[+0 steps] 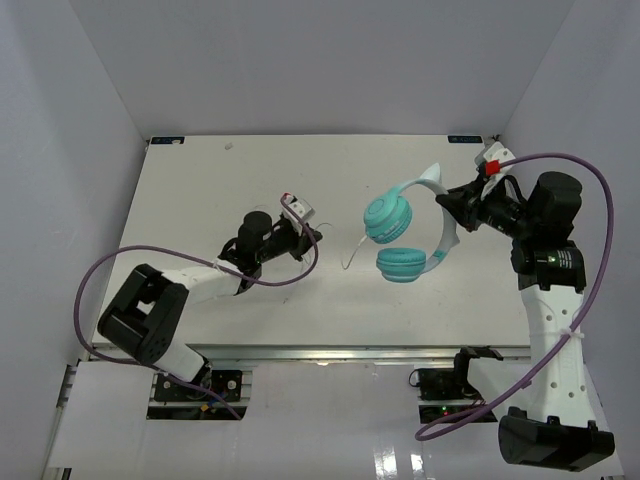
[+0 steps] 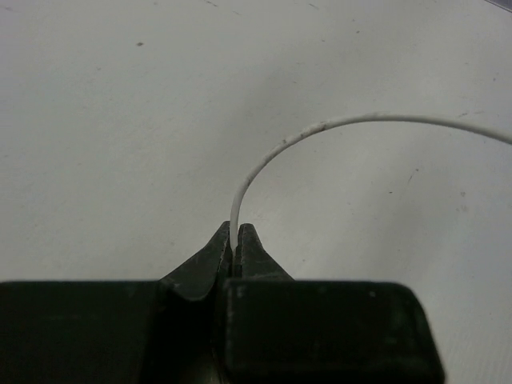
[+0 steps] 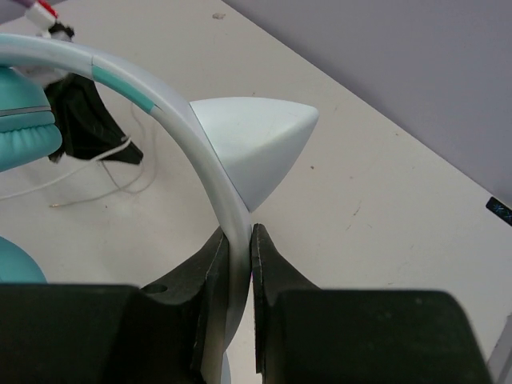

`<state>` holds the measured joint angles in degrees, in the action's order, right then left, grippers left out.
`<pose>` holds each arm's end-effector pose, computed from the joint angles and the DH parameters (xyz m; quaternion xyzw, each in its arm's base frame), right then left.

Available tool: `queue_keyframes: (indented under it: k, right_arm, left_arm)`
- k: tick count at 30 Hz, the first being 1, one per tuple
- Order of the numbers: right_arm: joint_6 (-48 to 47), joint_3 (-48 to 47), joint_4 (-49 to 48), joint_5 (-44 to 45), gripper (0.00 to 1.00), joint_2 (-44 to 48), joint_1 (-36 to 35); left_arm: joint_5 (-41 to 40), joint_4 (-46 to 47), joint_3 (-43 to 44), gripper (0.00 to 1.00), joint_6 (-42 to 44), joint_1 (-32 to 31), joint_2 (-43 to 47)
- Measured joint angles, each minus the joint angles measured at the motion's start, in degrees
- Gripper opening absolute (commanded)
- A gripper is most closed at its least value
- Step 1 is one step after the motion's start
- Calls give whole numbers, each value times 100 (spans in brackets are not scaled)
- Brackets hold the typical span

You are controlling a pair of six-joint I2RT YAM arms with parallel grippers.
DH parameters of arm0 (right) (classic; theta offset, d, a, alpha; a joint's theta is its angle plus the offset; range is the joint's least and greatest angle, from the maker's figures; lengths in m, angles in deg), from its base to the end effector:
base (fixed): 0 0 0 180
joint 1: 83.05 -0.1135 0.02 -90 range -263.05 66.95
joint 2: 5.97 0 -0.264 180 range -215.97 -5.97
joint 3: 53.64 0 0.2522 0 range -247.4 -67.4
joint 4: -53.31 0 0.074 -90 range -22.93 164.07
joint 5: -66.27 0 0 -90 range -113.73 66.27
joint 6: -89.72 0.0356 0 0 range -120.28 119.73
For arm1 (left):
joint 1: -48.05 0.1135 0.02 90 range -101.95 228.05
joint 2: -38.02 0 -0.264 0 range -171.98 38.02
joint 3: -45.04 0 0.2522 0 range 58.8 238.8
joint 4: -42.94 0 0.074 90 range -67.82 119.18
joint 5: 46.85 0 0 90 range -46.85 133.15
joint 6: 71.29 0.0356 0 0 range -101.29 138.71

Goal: Wrap the headphones

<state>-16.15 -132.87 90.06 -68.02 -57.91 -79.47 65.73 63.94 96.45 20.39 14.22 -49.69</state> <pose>0.1807 0.0136 0.4206 -0.3179 0.6766 0.1824 0.6387 0.2547 -0.1872 0.1998 0.3508 0.7062 -0.3143 0.5286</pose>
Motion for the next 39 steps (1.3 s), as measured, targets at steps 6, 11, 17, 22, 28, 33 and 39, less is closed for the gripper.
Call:
queue_keyframes:
  k: [6,11,17,22,28,33,39]
  right_arm:
    - [-983,-2,559,-325,8,129,0]
    - [-1741,-1,1132,-339,8,146,-169]
    - [-2189,326,1318,527,8,359,-1182]
    - [-2231,727,1256,1485,8,348,-1819]
    - [-2150,978,975,2746,8,64,-2891]
    - [-1991,1003,544,3833,8,-321,-4075]
    - [-1819,1003,222,4923,8,-747,-4749]
  left_arm:
    - [108,-768,153,0,112,362,360]
    - [71,-1787,1148,0,131,641,34]
    - [-74,-2981,3185,0,-7,788,-602]
    - [57,-3582,4055,0,-327,760,-639]
    - [227,-4356,4460,0,-593,757,-637]
    - [272,-4870,4527,0,-661,687,-661]
    - [208,-5436,4789,0,-682,598,-835]
